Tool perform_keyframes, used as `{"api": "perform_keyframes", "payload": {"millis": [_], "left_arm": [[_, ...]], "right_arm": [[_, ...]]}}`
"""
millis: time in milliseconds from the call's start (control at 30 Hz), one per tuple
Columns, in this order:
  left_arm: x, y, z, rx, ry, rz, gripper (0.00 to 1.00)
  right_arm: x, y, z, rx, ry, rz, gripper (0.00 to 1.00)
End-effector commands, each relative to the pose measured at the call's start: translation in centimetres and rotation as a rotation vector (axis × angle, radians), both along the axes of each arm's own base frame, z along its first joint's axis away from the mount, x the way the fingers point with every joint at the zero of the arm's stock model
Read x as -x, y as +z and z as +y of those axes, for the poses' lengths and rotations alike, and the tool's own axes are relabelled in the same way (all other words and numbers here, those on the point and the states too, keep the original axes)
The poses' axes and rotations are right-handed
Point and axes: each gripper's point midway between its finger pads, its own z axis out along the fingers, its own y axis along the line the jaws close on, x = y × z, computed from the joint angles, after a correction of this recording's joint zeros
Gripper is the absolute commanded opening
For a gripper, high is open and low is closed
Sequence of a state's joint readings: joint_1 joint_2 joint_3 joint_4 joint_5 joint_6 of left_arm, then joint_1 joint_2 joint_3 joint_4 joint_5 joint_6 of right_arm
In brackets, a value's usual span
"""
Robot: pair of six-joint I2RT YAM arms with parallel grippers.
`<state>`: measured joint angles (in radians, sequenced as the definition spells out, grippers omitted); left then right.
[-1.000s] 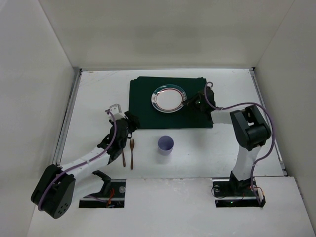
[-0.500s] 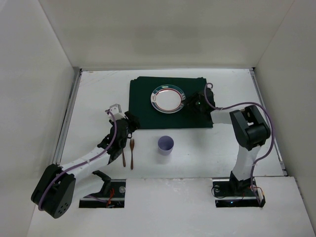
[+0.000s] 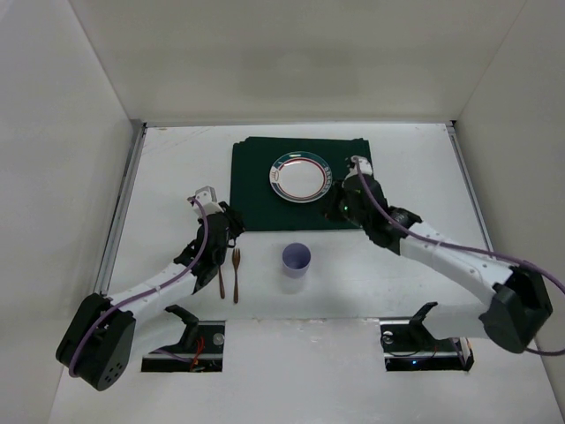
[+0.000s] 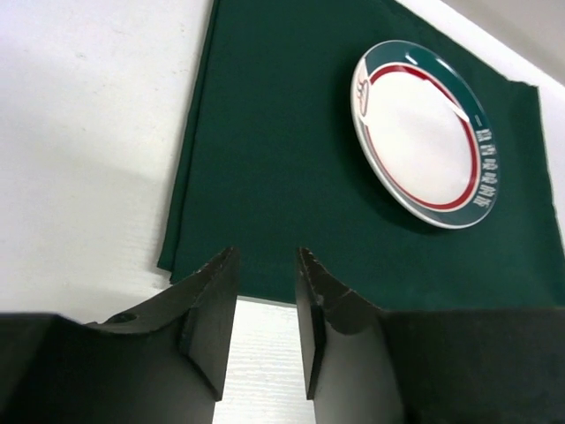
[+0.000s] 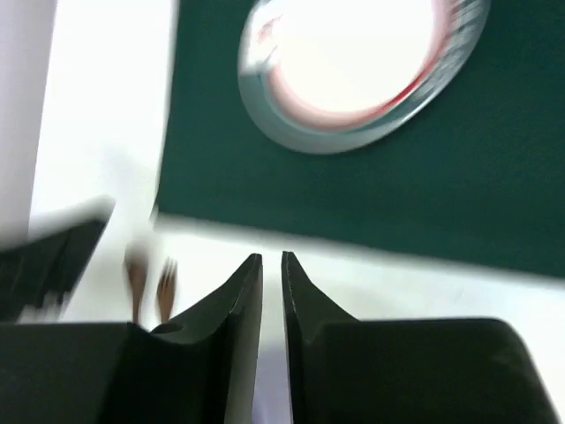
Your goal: Set the dinner table for one person
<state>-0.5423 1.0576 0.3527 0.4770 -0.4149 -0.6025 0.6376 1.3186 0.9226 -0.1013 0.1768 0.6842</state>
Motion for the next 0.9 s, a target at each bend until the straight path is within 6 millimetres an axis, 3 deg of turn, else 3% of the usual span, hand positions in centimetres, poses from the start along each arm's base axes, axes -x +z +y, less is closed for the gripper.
{"api": "perform_keyframes", "payload": {"millis": [0, 67, 200, 267, 367, 500, 767, 800, 867], "left_arm": [[-0.5, 0.7, 0.2, 0.003, 0.021, -0.016, 0.26], [-0.5, 0.8, 0.2, 0.003, 0.020, -0.017, 0.26], [-0.4, 1.0, 0.3, 0.009, 0.022, -0.024, 0.28], [-0.3, 1.1, 0.3, 0.010, 0.022, -0.026, 0.29], [-0.3, 1.1, 0.3, 0.012, 0.022, -0.026, 0.29], [-0.3, 1.1, 0.3, 0.013, 0.022, -0.029, 0.30], [-0.3, 1.1, 0.3, 0.013, 0.022, -0.027, 0.33], [-0.3, 1.1, 0.4, 0.013, 0.024, -0.027, 0.33], [-0.3, 1.0, 0.4, 0.012, 0.024, -0.026, 0.33]], "right_arm": [[6.1, -0.7, -0.7, 0.243, 0.159, 0.065, 0.19], [8.5, -0.3, -0.1, 0.287, 0.222, 0.085, 0.22], [11.6, -0.4, 1.6, 0.337, 0.323, 0.095, 0.53], [12.3, -1.2, 2.2, 0.366, 0.363, 0.103, 0.59], [12.8, -2.7, 2.8, 0.409, 0.396, 0.135, 0.56], [13.3, -3.1, 4.2, 0.429, 0.441, 0.132, 0.54], [12.2, -5.3, 5.3, 0.462, 0.420, 0.155, 0.46], [11.9, -5.5, 5.4, 0.469, 0.411, 0.154, 0.42], [11.4, -5.6, 5.6, 0.478, 0.391, 0.154, 0.25]]}}
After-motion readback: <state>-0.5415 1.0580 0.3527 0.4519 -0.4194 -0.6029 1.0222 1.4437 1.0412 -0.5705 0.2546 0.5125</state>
